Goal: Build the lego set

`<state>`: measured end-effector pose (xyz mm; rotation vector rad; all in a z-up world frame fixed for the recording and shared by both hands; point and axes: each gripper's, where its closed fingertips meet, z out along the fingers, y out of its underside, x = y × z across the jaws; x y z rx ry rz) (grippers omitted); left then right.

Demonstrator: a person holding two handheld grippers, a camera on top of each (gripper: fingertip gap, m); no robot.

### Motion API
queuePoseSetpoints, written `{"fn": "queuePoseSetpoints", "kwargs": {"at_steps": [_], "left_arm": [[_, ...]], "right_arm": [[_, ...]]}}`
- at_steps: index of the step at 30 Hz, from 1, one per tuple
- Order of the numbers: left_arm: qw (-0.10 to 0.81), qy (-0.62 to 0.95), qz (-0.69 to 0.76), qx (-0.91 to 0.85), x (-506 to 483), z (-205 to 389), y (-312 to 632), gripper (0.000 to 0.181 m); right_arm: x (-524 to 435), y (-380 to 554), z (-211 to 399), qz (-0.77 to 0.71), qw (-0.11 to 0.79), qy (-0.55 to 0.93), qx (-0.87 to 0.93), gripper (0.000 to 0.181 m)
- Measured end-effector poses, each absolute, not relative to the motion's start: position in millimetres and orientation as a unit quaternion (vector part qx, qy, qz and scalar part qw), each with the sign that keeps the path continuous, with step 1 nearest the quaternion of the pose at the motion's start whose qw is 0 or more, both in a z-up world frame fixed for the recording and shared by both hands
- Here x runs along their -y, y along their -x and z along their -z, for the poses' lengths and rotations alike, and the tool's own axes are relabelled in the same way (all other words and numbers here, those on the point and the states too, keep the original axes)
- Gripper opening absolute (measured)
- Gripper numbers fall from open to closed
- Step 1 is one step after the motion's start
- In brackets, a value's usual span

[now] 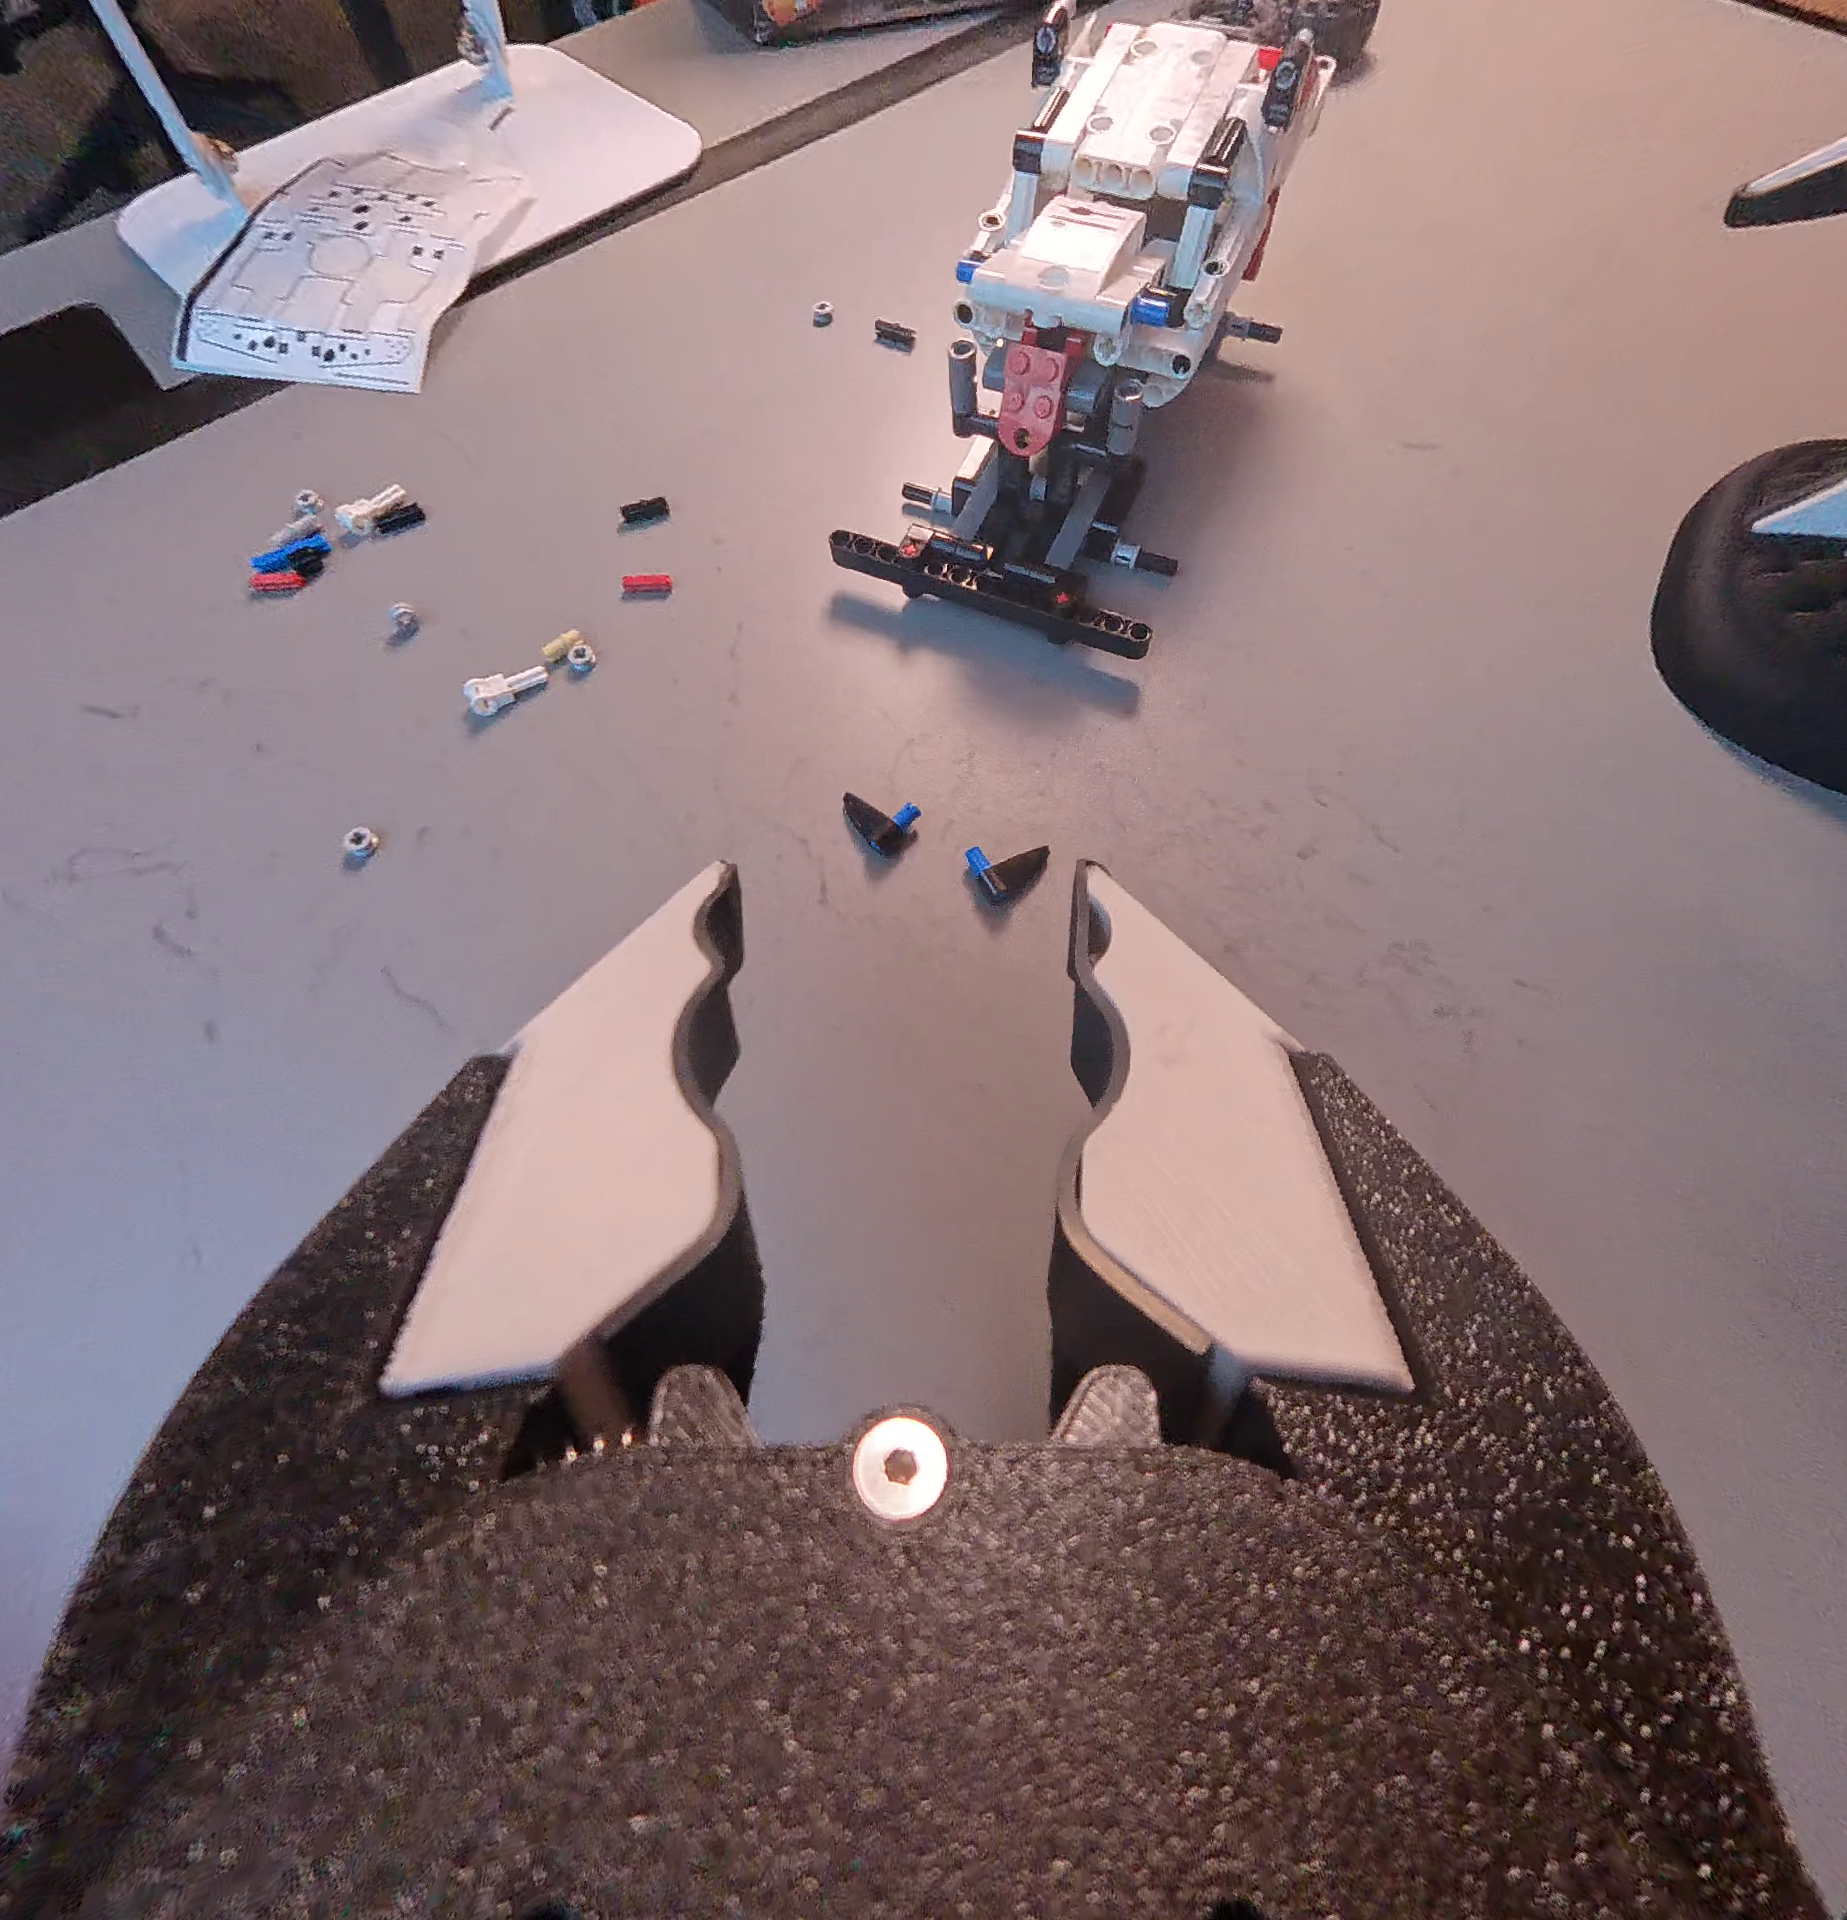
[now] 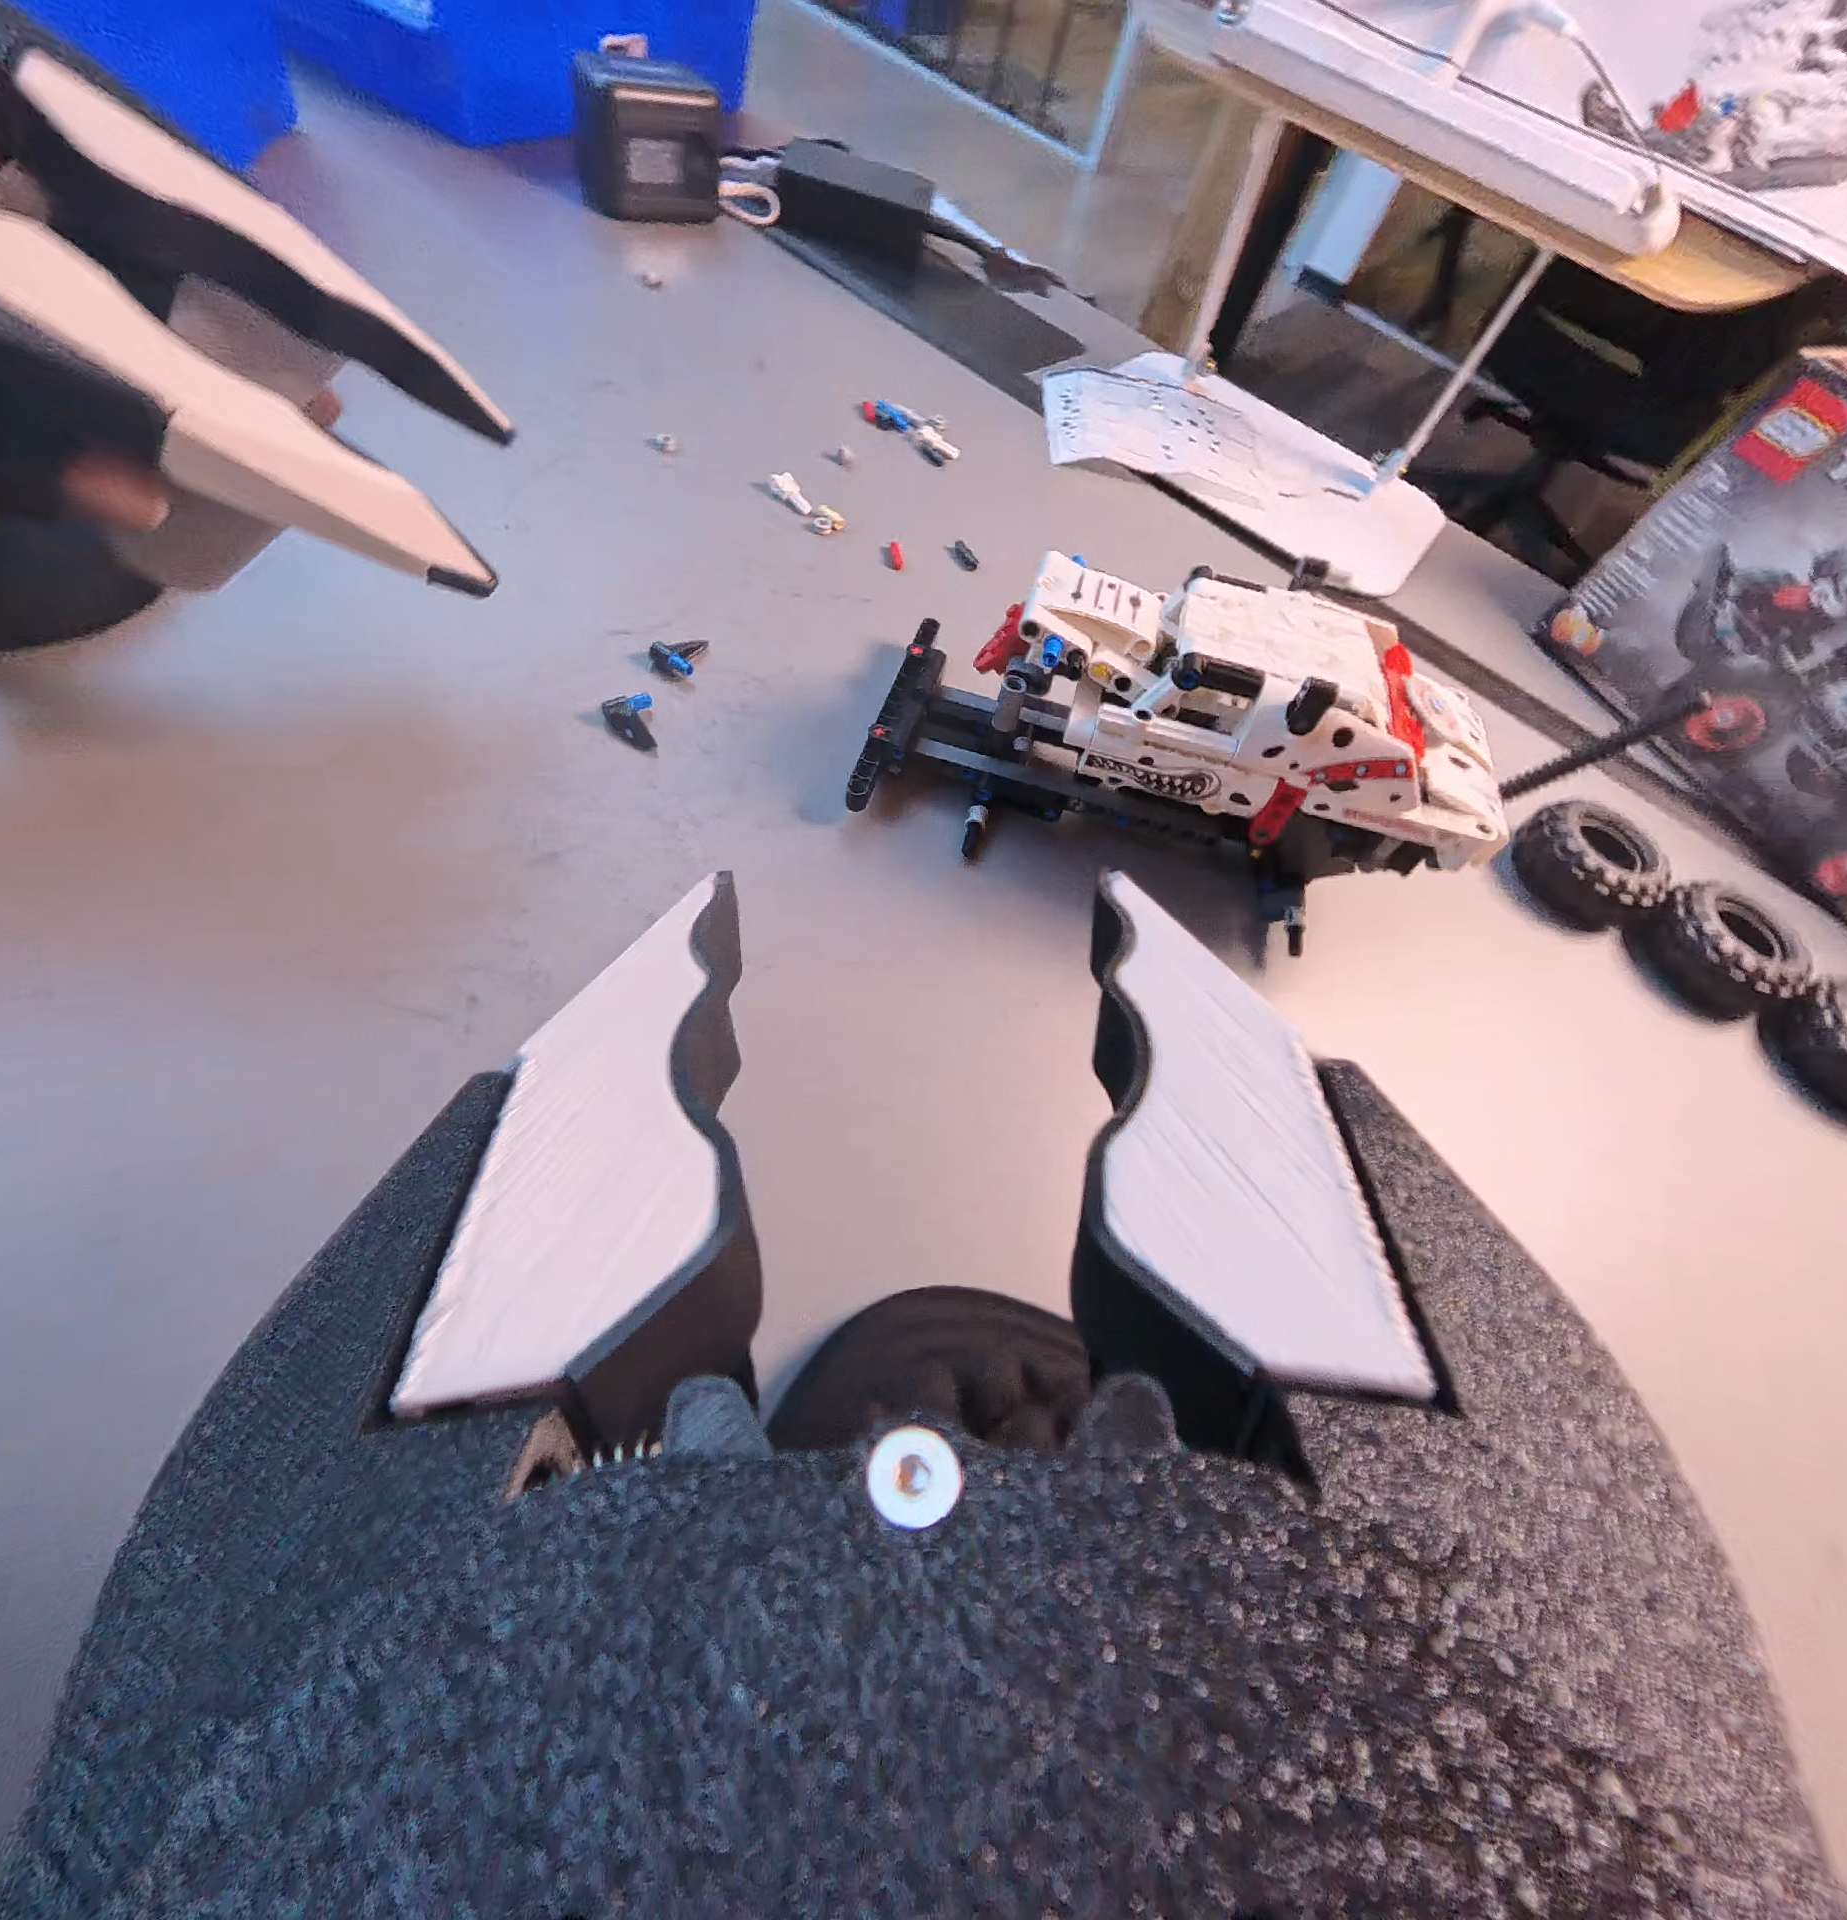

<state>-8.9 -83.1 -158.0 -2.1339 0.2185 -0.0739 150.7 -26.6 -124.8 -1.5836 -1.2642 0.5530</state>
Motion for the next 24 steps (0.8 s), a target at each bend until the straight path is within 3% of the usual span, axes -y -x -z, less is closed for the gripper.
{"fn": "queuePoseSetpoints", "kwargs": {"at_steps": [7,13,17,24], "left_arm": [[0.530,0.845,0.013,-0.076,108.9,146.5,-5.1,0.061],[0.565,0.822,-0.009,-0.066,133.9,137.4,-18.7,0.068],[0.574,0.816,-0.033,-0.050,140.1,137.4,-23.6,0.075],[0.561,0.824,-0.072,-0.034,135.8,153.1,-17.5,0.077]], "right_arm": [[53.5,-159.9,142.8,-0.202,0.504,0.687,0.483,0.085],[85.2,-165.6,120.9,-0.215,0.541,0.662,0.473,0.081],[125.0,-146.2,102.2,-0.277,0.553,0.631,0.468,0.068],[139.1,-126.0,111.8,-0.281,0.553,0.640,0.454,0.065]]}}
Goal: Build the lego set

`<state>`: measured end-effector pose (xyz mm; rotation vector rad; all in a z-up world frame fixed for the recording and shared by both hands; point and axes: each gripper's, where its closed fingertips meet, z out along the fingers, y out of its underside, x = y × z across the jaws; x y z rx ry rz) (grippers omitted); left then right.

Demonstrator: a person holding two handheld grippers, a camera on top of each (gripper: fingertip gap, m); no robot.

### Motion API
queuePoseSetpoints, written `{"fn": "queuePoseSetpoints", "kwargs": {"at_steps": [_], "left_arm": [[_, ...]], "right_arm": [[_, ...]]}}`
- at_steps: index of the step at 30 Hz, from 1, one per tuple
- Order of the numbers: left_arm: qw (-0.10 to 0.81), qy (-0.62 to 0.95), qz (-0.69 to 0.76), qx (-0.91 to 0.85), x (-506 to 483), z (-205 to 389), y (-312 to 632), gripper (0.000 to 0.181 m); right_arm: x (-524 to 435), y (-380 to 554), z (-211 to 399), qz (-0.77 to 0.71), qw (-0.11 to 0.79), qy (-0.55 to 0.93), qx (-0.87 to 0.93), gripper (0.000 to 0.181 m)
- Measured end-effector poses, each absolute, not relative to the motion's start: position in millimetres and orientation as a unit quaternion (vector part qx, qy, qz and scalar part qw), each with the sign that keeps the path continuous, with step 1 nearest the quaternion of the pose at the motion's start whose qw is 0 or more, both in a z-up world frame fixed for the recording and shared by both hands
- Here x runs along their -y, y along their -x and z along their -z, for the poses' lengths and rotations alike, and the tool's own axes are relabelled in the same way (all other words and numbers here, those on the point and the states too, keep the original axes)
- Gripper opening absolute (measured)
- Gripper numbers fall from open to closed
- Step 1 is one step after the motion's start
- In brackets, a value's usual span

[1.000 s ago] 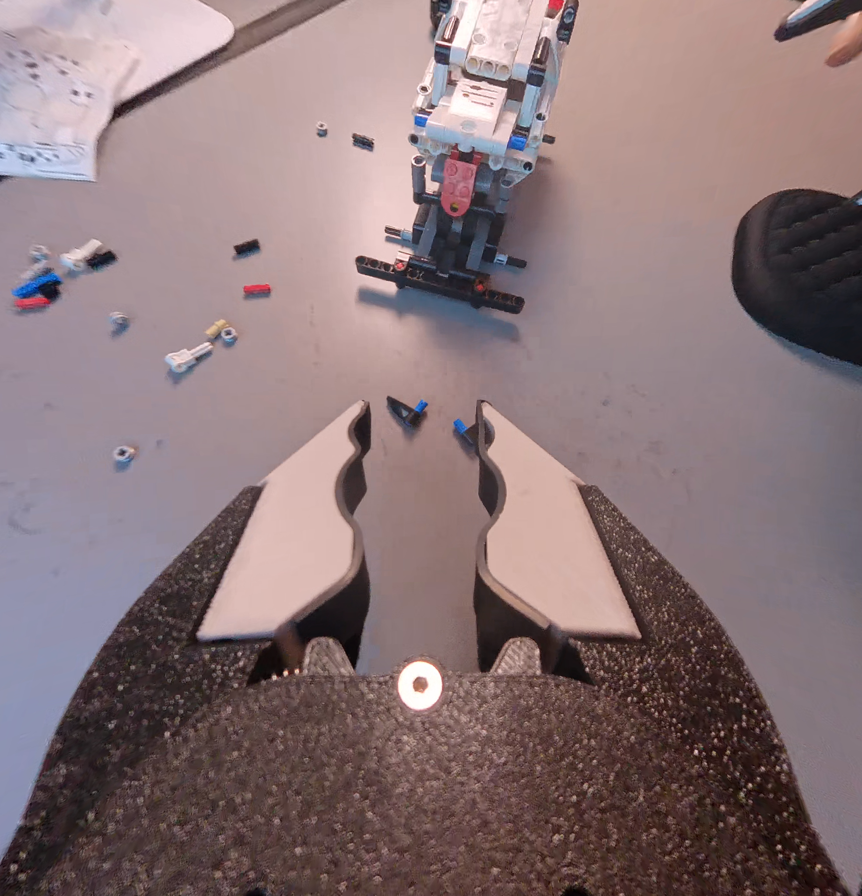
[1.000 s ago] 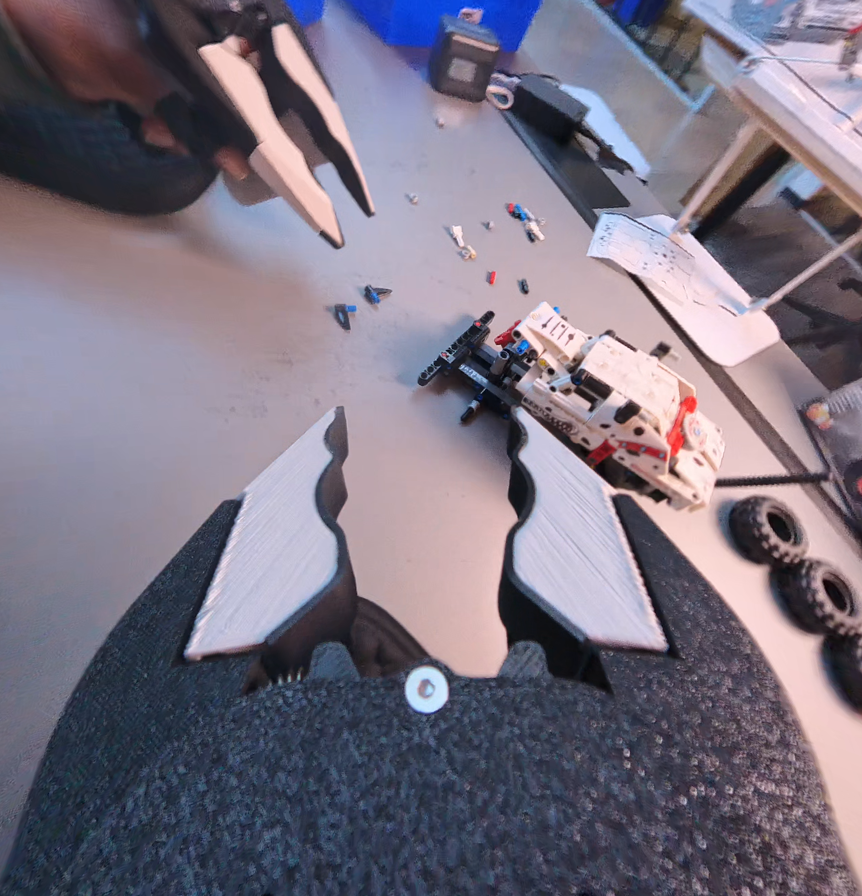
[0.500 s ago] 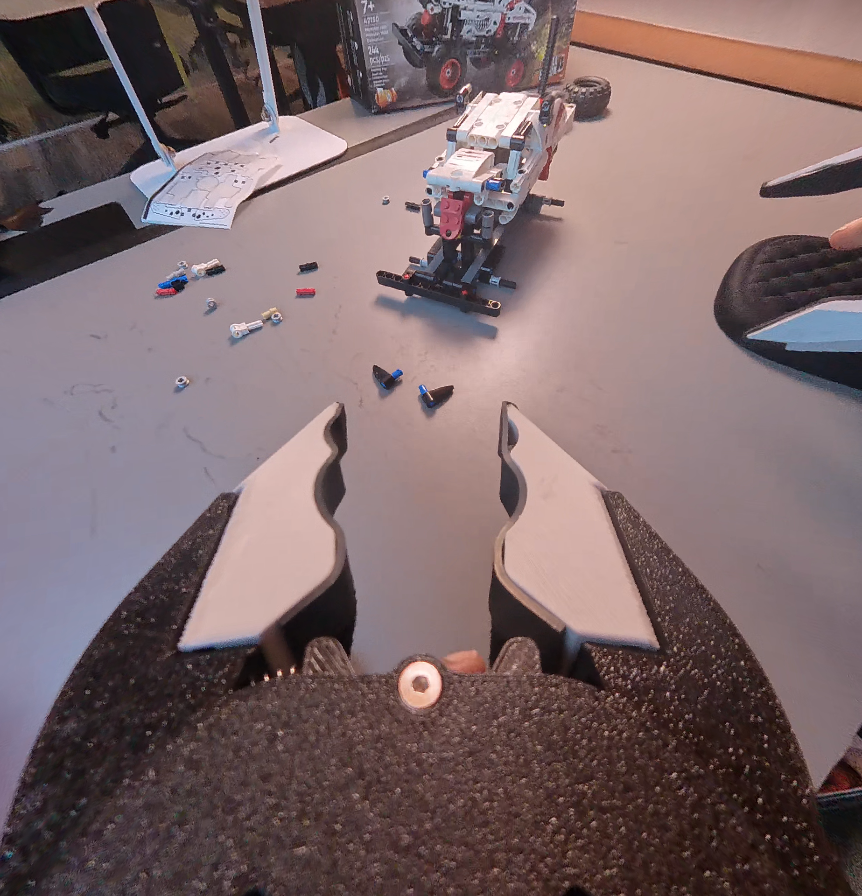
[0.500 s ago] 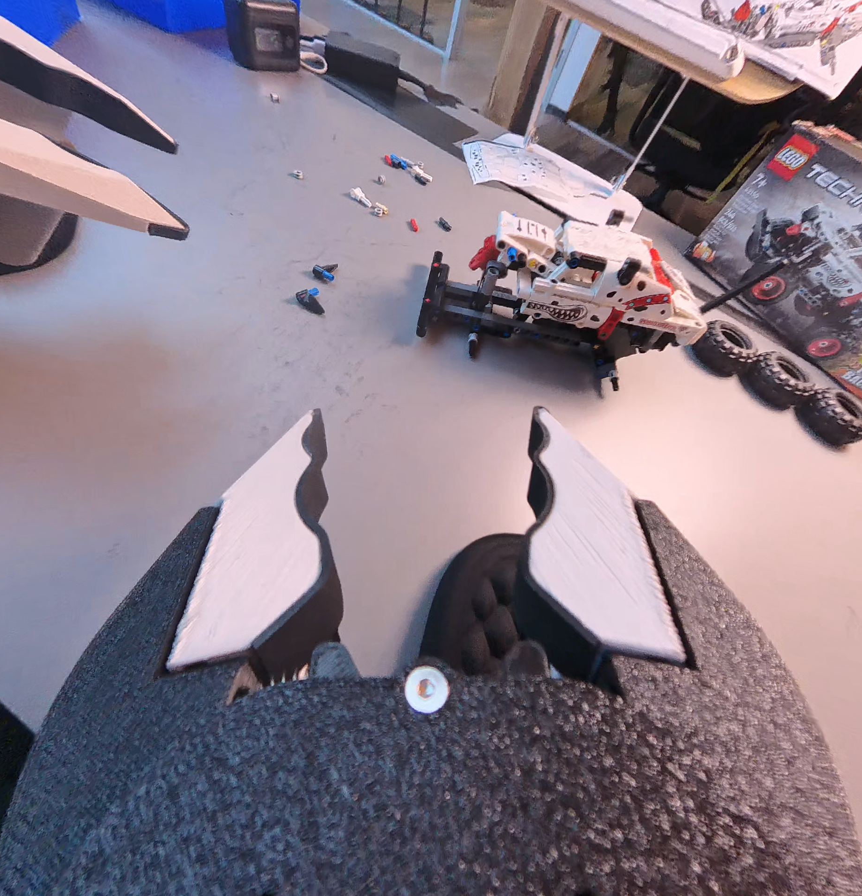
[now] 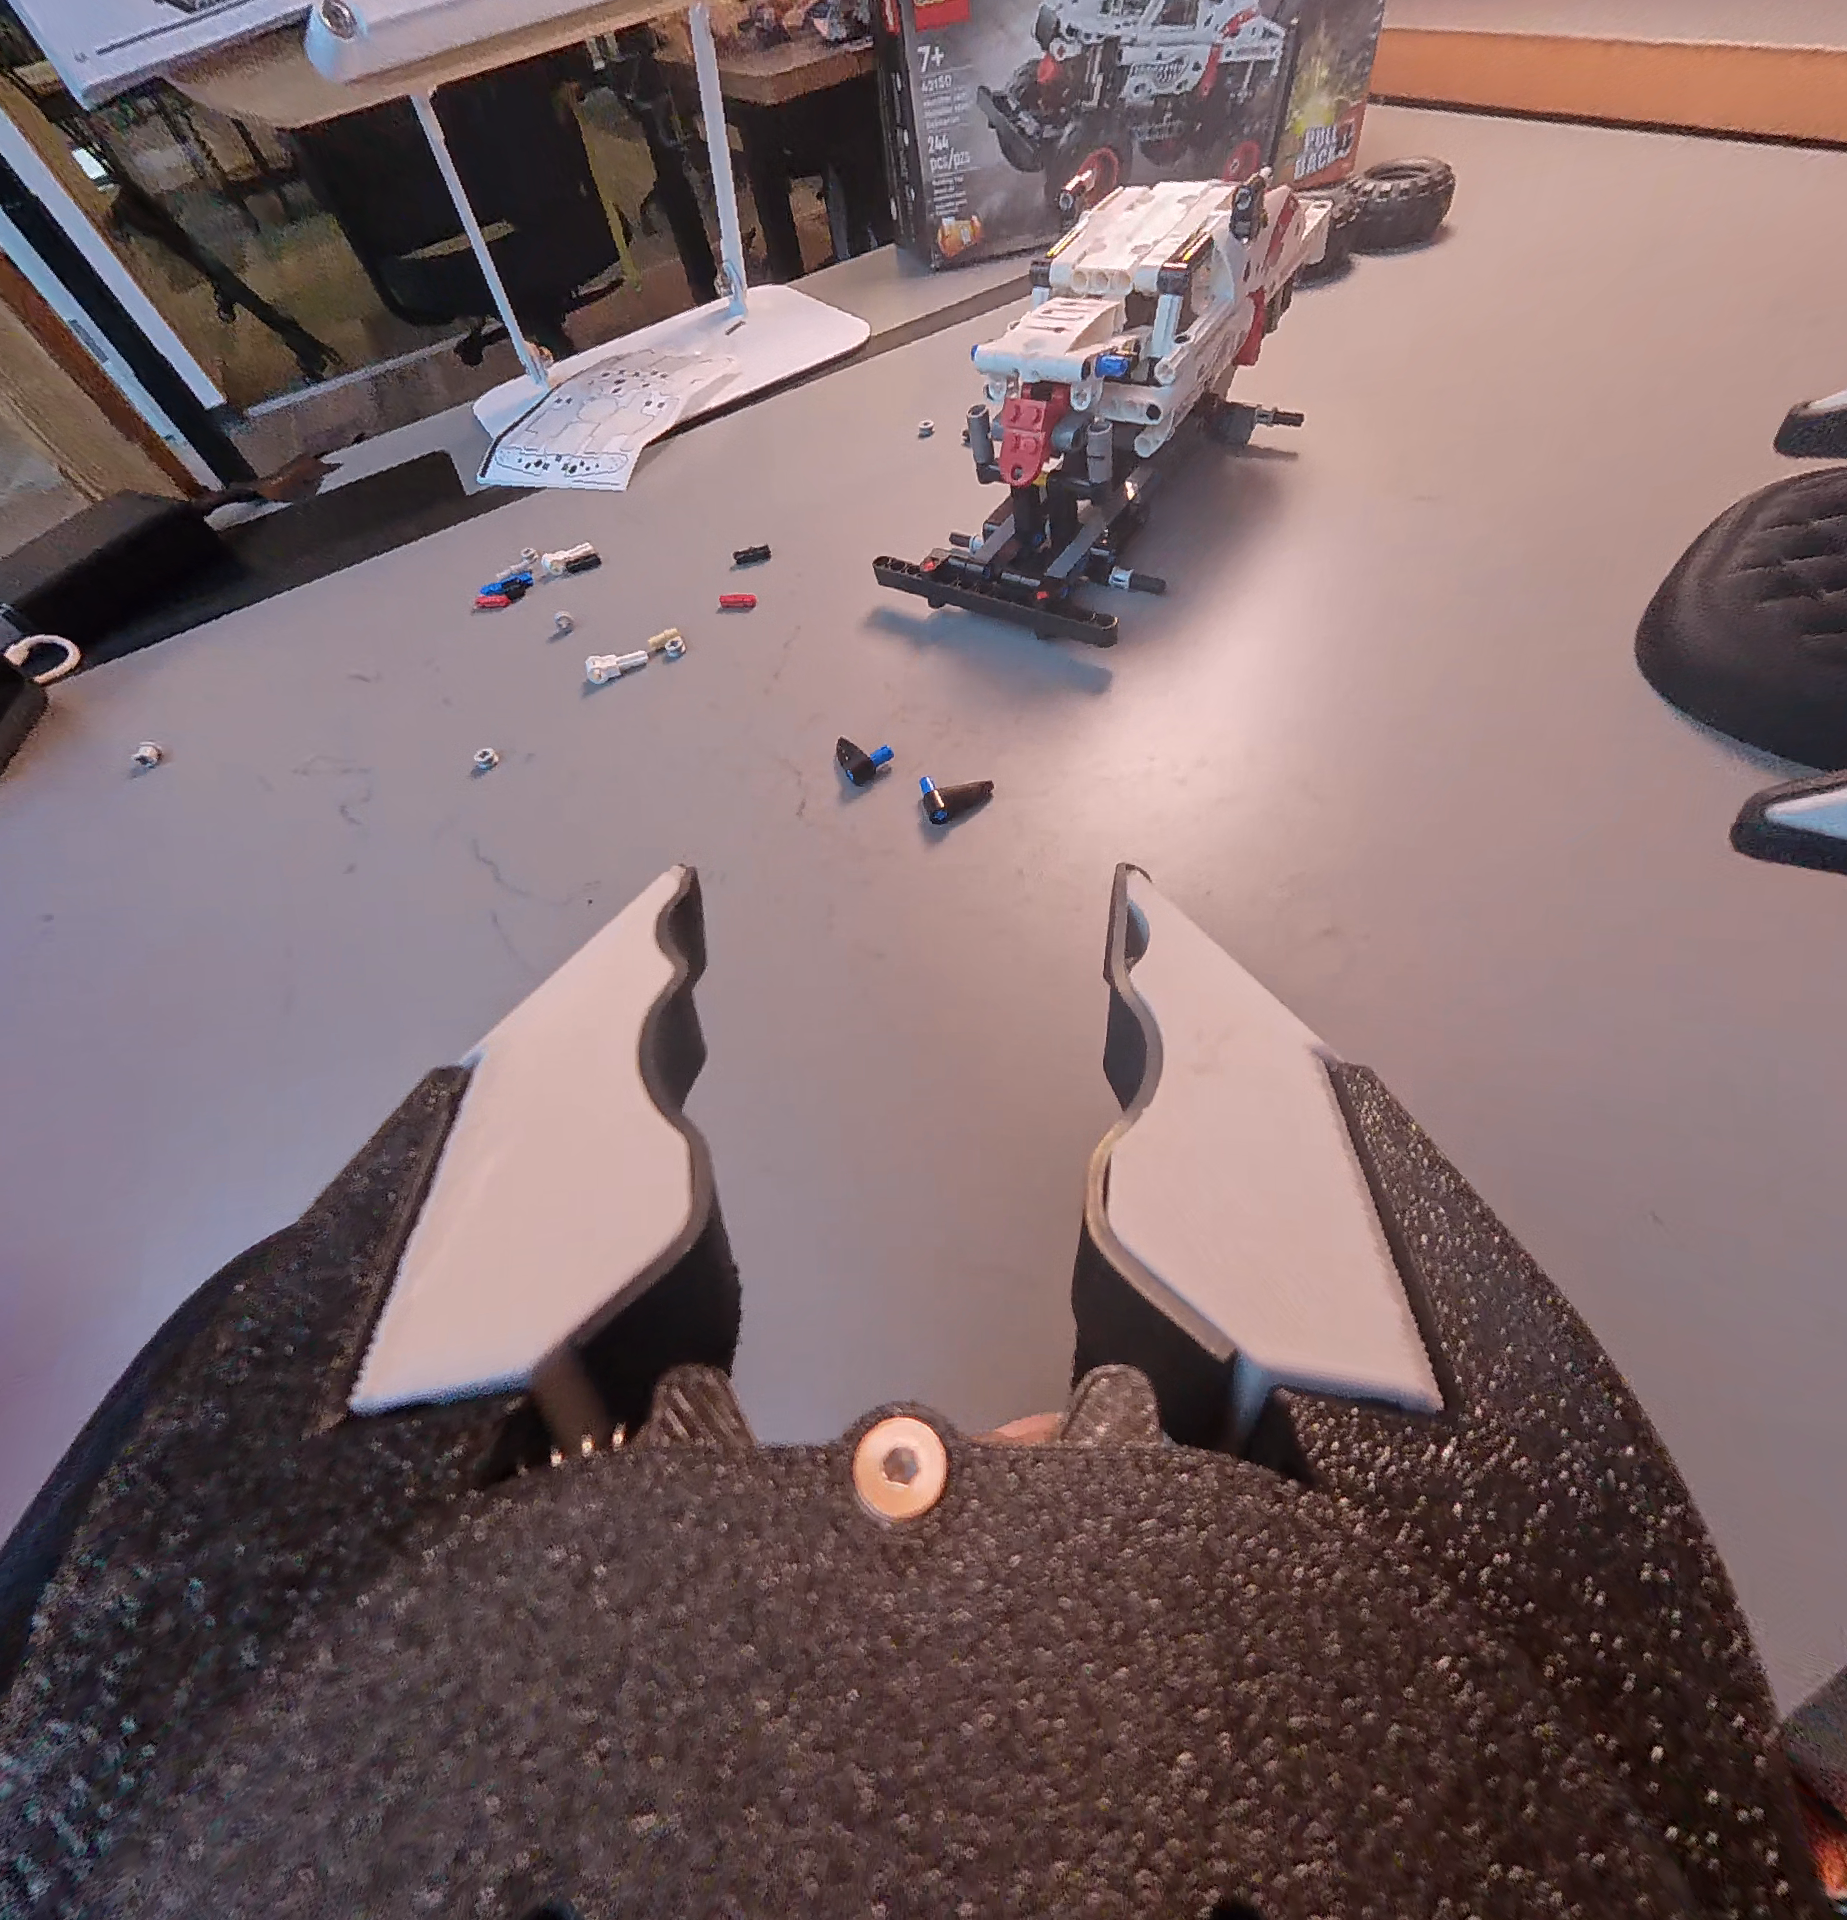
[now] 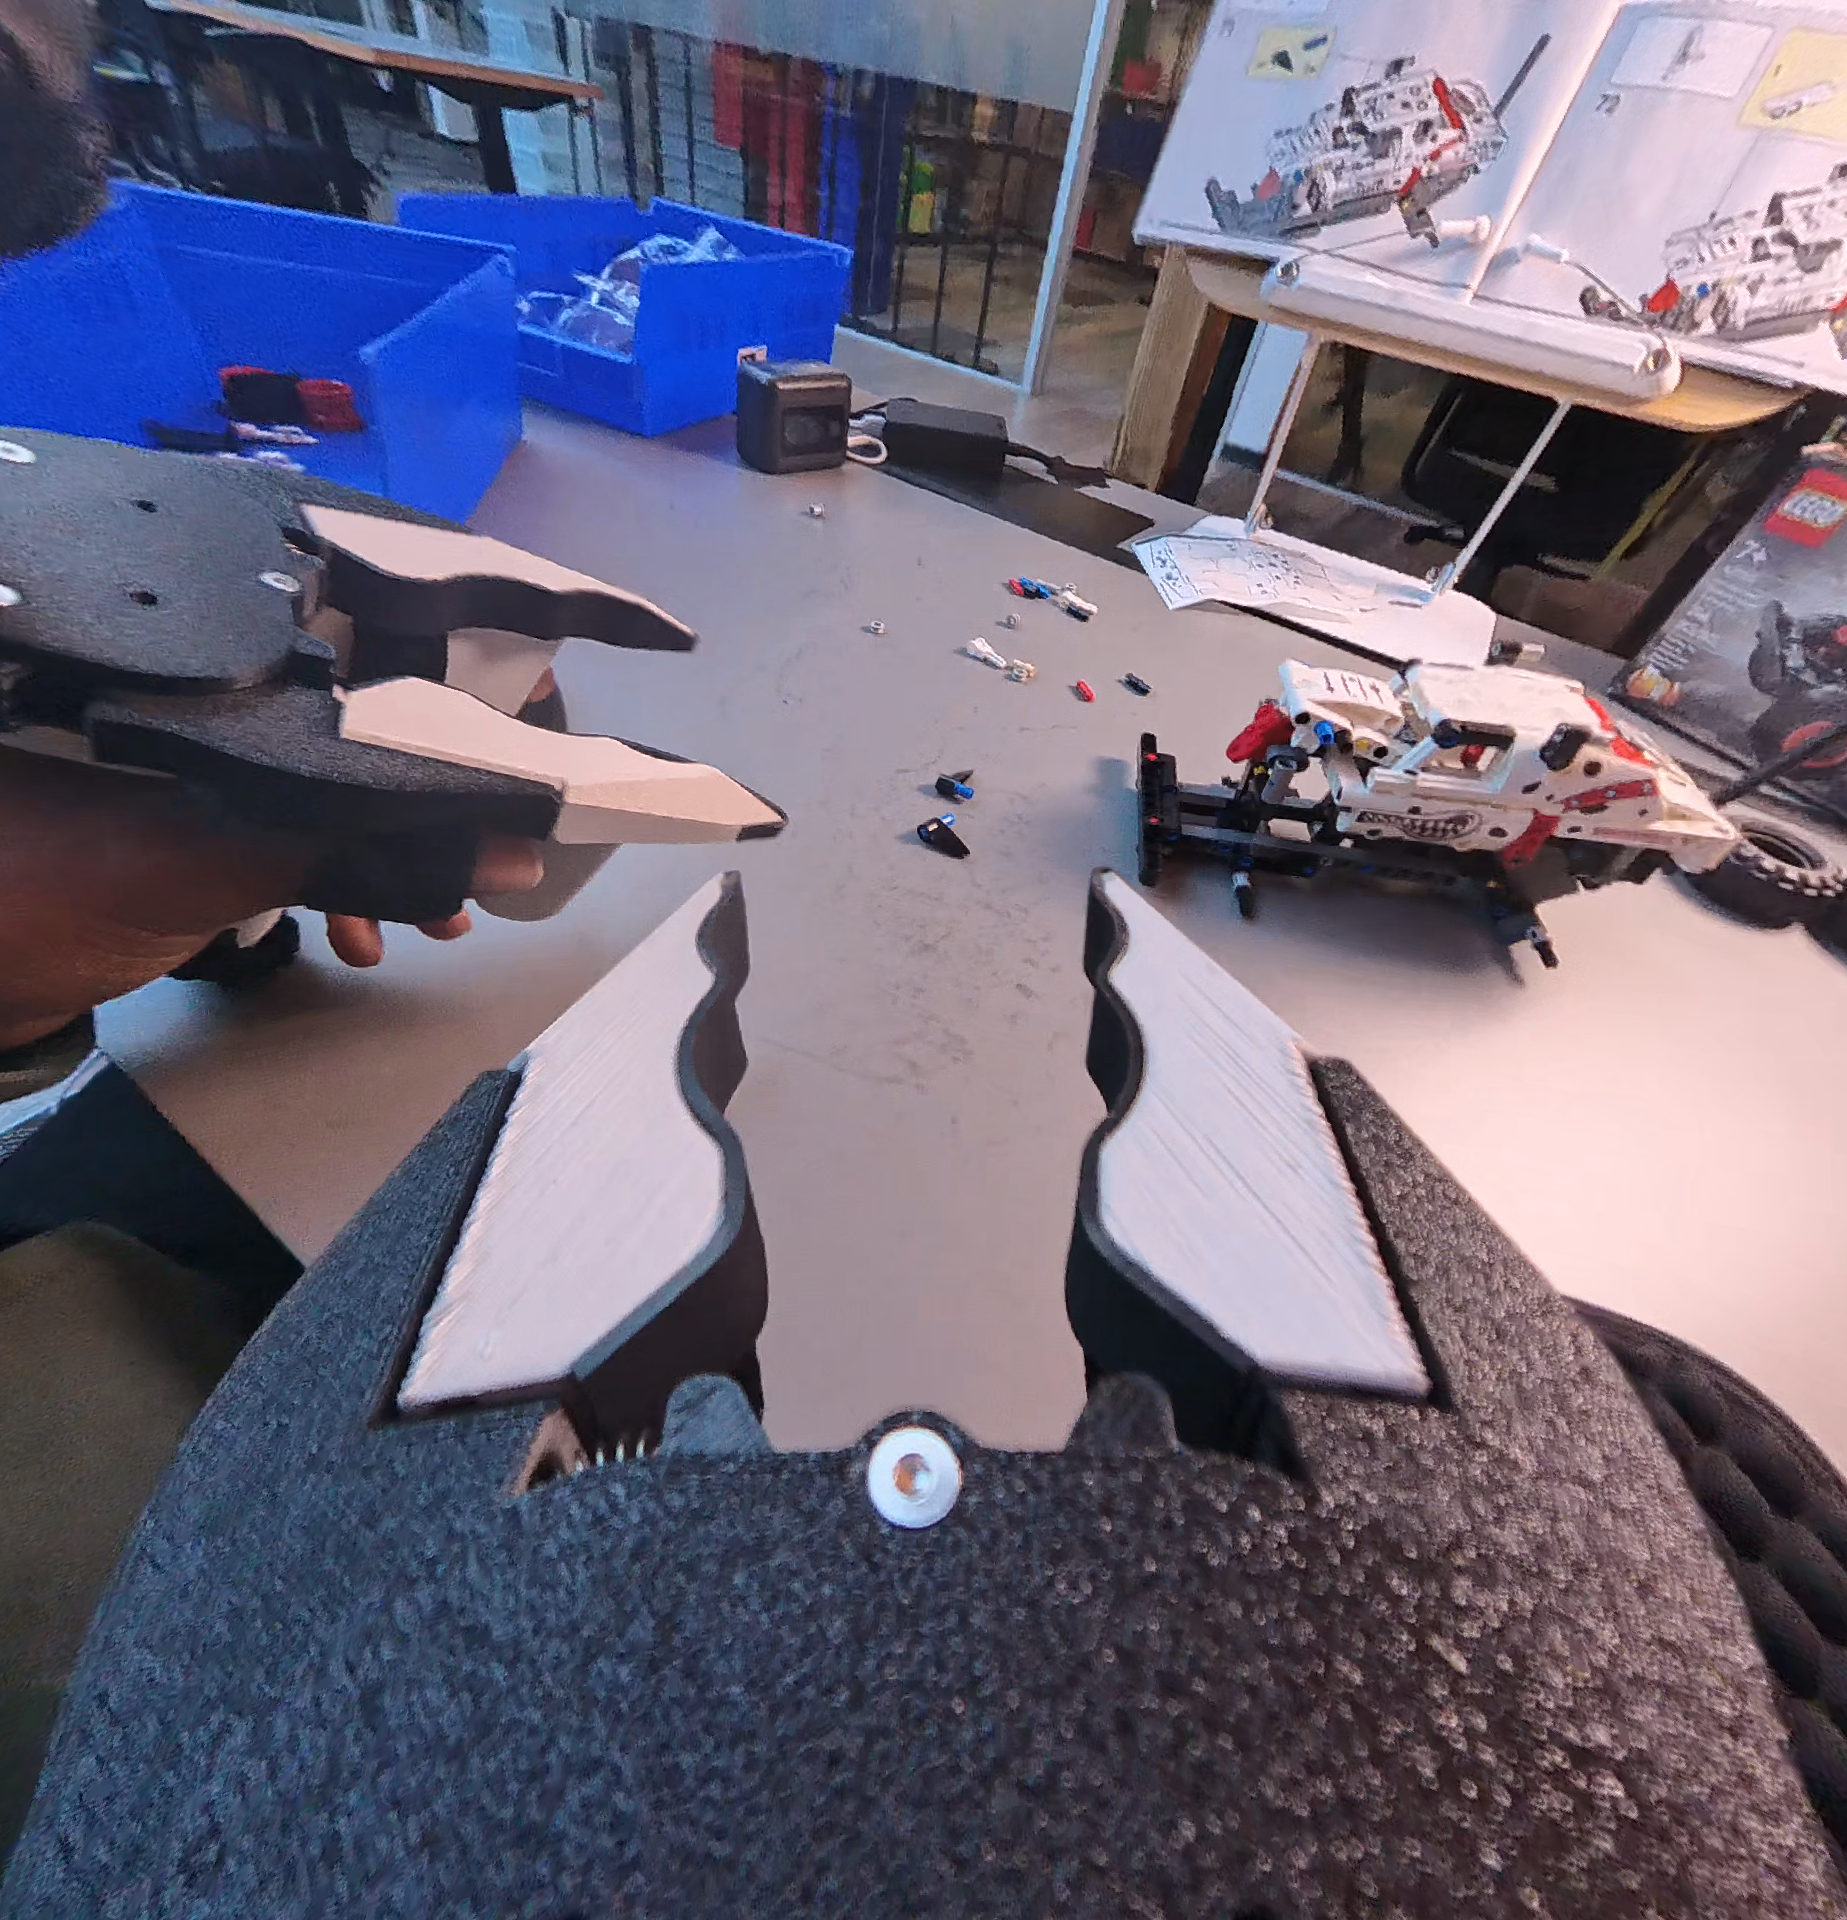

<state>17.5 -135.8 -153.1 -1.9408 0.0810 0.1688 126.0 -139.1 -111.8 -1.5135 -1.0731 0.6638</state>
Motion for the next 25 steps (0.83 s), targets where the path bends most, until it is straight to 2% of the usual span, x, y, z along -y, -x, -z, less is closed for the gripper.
{"fn": "queuePoseSetpoints", "kwargs": {"at_steps": [7,25], "left_arm": [[0.562,0.824,-0.075,-0.026,137.6,152.6,-15.8,0.080],[0.542,0.836,-0.083,-0.022,137.3,160.0,-14.5,0.082]], "right_arm": [[101.5,-149.1,144.9,-0.253,0.522,0.706,0.406,0.081],[87.4,-183.1,145.6,-0.251,0.532,0.723,0.363,0.083]]}}
